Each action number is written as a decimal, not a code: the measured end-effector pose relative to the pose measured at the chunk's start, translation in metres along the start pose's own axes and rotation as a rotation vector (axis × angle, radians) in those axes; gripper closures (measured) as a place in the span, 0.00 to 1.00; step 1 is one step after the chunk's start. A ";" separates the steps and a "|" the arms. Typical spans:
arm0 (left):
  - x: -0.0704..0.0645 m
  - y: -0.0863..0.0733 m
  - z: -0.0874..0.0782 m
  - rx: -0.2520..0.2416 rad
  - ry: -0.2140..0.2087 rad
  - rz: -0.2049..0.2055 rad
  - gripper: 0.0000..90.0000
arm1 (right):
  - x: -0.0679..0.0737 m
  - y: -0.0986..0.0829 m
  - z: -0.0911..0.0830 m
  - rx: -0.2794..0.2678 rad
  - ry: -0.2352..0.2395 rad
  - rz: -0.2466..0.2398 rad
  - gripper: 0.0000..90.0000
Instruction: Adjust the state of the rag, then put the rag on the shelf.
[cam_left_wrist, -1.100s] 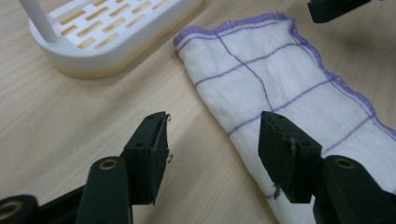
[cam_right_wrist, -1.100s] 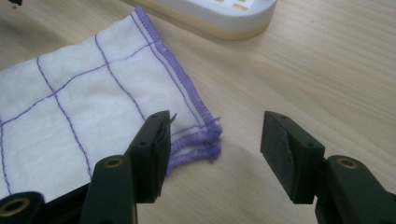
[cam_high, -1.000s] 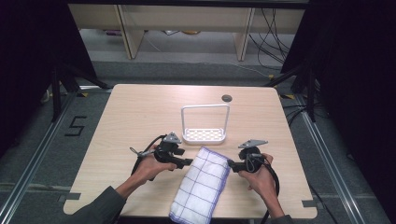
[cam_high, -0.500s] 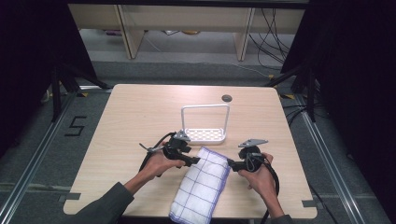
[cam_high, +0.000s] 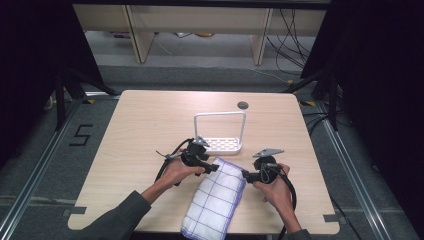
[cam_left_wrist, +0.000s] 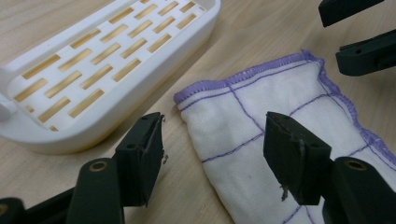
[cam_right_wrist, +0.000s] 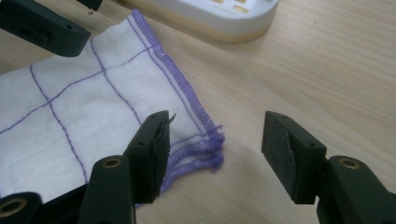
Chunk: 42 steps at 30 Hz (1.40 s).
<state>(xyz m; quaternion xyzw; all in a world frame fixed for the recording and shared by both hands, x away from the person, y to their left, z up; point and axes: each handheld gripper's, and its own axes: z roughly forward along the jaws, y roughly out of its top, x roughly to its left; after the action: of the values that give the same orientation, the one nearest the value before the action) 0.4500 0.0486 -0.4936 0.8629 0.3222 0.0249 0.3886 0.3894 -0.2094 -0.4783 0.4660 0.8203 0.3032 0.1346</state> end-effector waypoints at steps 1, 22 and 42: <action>0.000 0.000 0.001 -0.008 0.002 -0.011 0.42 | 0.001 0.000 0.001 0.001 0.003 0.016 0.48; -0.003 0.004 0.013 0.037 0.018 0.041 0.46 | 0.005 -0.003 0.017 0.048 -0.014 -0.040 0.50; -0.014 -0.001 0.024 0.002 0.030 0.123 0.85 | 0.007 -0.005 0.019 0.058 0.027 -0.047 0.68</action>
<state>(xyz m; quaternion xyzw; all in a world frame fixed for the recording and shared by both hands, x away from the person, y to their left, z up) 0.4456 0.0255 -0.5085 0.8810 0.2744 0.0612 0.3805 0.3918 -0.1980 -0.4963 0.4460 0.8412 0.2823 0.1172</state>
